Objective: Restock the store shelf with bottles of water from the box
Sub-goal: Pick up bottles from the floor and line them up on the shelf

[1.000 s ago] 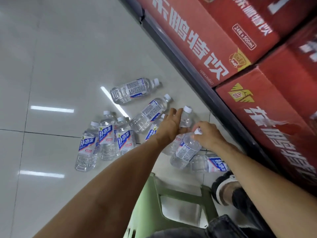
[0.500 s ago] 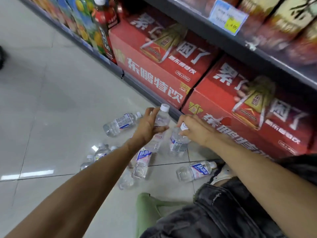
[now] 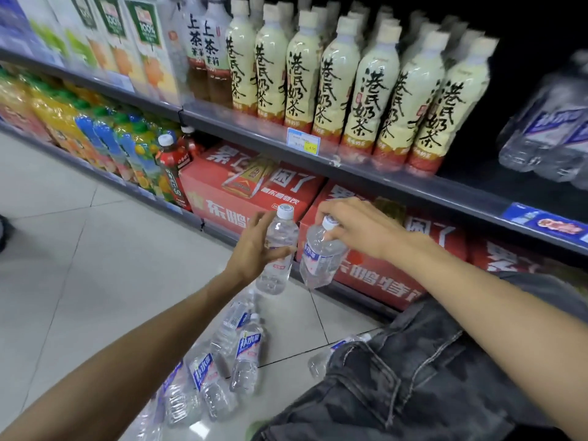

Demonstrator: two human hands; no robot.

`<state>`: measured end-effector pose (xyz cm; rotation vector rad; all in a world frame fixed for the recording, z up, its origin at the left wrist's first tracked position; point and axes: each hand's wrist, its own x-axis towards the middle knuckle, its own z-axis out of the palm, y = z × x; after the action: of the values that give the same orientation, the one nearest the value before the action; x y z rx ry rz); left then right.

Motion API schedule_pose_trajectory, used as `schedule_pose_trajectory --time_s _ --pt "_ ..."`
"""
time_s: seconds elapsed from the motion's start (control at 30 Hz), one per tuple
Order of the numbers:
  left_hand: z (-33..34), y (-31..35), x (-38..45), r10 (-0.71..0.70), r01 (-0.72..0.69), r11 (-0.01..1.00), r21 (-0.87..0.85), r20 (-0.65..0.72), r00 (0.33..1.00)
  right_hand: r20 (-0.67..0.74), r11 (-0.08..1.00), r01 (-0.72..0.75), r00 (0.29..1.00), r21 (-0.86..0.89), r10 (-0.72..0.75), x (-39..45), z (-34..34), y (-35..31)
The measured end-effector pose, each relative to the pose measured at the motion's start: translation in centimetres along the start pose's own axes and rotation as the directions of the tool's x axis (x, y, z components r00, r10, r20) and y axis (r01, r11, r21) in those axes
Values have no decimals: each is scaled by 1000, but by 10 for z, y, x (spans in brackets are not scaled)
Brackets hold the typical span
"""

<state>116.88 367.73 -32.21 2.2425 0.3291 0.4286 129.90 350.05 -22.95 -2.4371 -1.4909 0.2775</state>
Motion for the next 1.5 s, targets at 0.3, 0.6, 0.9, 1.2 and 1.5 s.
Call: schedule_pose_trajectory --time_s 0.3,0.6,0.9,1.2,1.5 --pt "-27 100 34 222 -220 975 32 -101 970 -229 999 -12 973 47 22 -63 -109 1" --pt "-12 210 69 459 -461 887 -16 -85 885 -508 989 20 859 146 57 -149 -219 18" --pt "45 309 113 625 -626 773 -99 -52 779 -582 987 -153 798 57 158 -217 -278 82" --pt "125 367 151 677 -662 723 -198 15 736 -550 954 -295 790 43 269 -257 -285 165" --pt "208 389 186 621 -587 775 -236 106 777 -529 935 -355 794 -2 300 -265 -271 231"
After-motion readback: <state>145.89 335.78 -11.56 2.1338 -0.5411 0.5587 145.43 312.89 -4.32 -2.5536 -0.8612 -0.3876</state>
